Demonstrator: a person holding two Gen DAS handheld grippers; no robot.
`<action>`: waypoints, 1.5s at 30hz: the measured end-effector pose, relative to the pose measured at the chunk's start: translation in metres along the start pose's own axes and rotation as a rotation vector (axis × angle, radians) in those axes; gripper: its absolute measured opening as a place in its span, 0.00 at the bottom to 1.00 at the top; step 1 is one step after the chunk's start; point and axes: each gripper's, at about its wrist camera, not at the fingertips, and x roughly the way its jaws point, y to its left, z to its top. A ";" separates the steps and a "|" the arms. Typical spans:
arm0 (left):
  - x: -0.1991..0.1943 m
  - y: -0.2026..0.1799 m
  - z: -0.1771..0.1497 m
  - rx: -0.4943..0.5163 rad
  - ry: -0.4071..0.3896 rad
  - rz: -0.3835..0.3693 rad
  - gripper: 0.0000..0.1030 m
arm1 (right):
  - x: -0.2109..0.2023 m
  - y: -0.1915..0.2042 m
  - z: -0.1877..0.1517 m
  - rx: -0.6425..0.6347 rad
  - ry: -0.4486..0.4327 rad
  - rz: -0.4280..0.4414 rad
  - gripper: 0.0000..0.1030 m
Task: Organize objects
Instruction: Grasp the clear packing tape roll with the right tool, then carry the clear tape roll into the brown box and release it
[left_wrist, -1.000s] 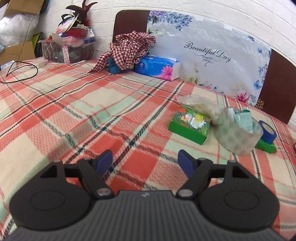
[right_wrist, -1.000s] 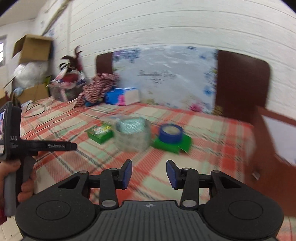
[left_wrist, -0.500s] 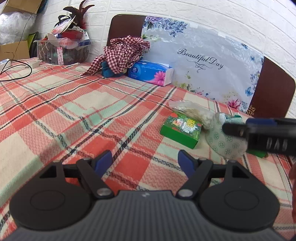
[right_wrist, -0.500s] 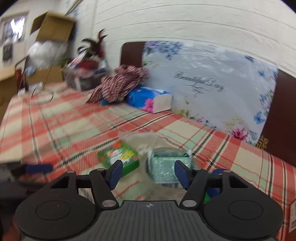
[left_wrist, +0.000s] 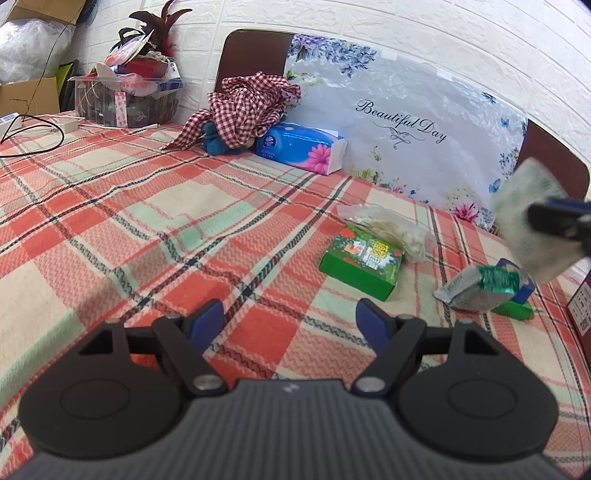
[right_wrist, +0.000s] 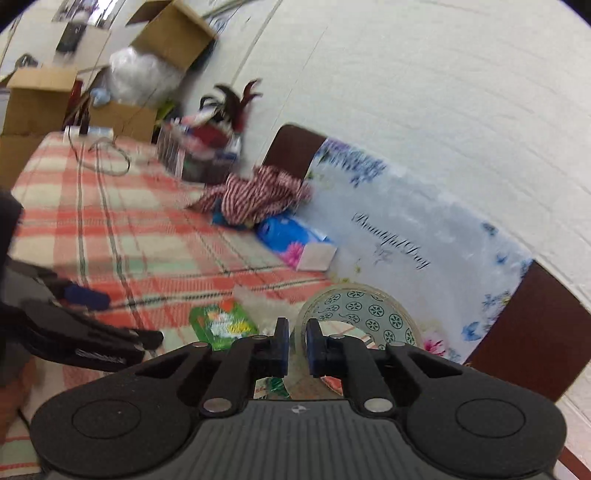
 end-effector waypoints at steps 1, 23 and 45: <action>0.000 0.000 0.000 -0.001 0.001 -0.001 0.78 | -0.012 -0.003 0.001 0.015 0.002 0.012 0.09; -0.069 -0.146 -0.005 0.325 0.231 -0.407 0.79 | -0.157 -0.024 -0.149 0.438 0.294 -0.046 0.48; -0.107 -0.312 0.050 0.503 0.097 -0.582 0.34 | -0.176 -0.102 -0.108 0.376 -0.104 -0.344 0.75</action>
